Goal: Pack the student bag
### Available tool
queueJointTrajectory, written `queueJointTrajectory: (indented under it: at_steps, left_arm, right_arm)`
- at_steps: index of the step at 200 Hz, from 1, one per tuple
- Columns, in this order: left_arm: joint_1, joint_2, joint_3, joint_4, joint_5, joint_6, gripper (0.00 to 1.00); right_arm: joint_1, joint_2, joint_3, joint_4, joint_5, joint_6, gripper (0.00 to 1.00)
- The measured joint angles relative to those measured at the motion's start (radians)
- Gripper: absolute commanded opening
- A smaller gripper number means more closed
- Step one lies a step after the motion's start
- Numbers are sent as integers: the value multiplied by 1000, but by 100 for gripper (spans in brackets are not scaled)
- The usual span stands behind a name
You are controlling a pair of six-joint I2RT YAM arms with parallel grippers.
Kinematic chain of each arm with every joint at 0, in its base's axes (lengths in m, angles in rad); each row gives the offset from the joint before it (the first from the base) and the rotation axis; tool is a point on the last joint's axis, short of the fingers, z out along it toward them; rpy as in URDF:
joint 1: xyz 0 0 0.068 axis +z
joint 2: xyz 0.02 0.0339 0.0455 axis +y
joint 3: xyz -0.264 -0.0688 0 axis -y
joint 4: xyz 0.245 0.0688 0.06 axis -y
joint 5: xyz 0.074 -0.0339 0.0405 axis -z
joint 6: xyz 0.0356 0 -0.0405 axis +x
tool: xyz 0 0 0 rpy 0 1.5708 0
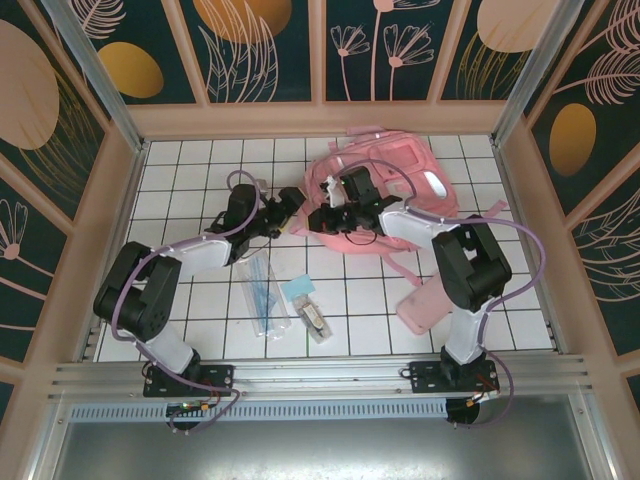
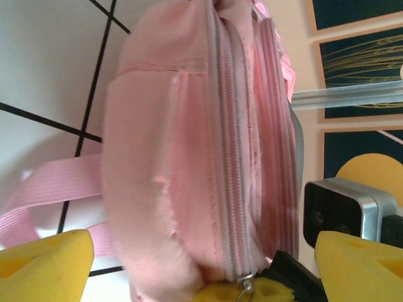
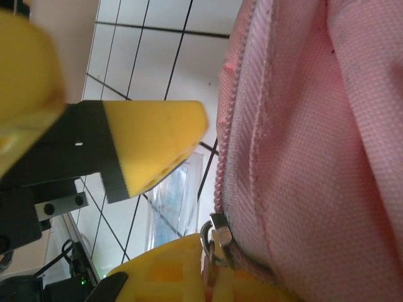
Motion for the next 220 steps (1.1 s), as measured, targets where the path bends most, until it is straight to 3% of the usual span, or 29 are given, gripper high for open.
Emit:
queueJointTrajectory:
  at_steps: [25, 39, 57, 80, 161, 220]
  left_arm:
    - [-20, 115, 89, 7, 14, -11, 87]
    - [-28, 173, 134, -10, 31, -10, 76]
    - [-45, 247, 188, -16, 51, -11, 35]
    - [-62, 275, 192, -9, 82, -15, 0]
    - [-47, 254, 192, -25, 103, -10, 0]
    - [60, 202, 193, -115, 65, 56, 0]
  right_arm:
    - [23, -7, -26, -4, 7, -5, 0]
    - [16, -15, -56, -2, 28, -10, 0]
    - [21, -51, -103, -4, 56, -18, 0]
    - [21, -100, -153, -18, 100, -19, 0]
    - [-7, -285, -352, -68, 209, -51, 0]
    - [-269, -398, -461, -262, 291, -87, 0]
